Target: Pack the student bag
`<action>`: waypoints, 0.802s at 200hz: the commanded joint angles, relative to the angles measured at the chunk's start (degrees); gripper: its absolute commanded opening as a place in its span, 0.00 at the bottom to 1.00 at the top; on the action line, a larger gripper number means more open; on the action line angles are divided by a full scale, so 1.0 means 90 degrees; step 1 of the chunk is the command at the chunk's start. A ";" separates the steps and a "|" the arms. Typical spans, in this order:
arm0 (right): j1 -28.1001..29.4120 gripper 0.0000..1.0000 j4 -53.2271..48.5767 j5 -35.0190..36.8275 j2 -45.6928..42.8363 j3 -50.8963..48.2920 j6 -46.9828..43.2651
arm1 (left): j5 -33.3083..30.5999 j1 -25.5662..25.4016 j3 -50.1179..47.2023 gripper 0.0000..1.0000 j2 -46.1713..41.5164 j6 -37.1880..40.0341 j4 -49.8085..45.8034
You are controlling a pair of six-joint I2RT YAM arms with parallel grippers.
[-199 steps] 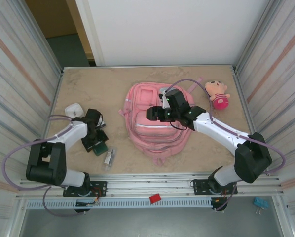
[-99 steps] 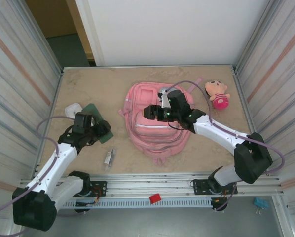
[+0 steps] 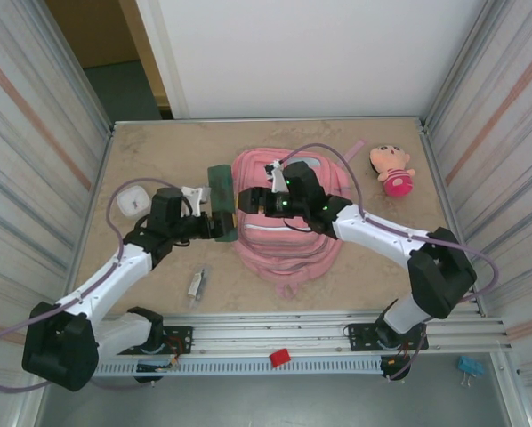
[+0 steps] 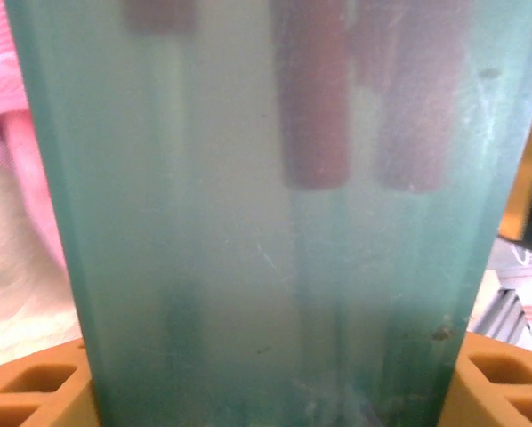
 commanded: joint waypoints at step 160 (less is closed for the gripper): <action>-0.0677 0.26 0.0701 0.1236 -0.1238 -0.1005 0.0657 | -0.0107 -0.1087 0.1357 0.77 0.0748 0.1855 -0.0341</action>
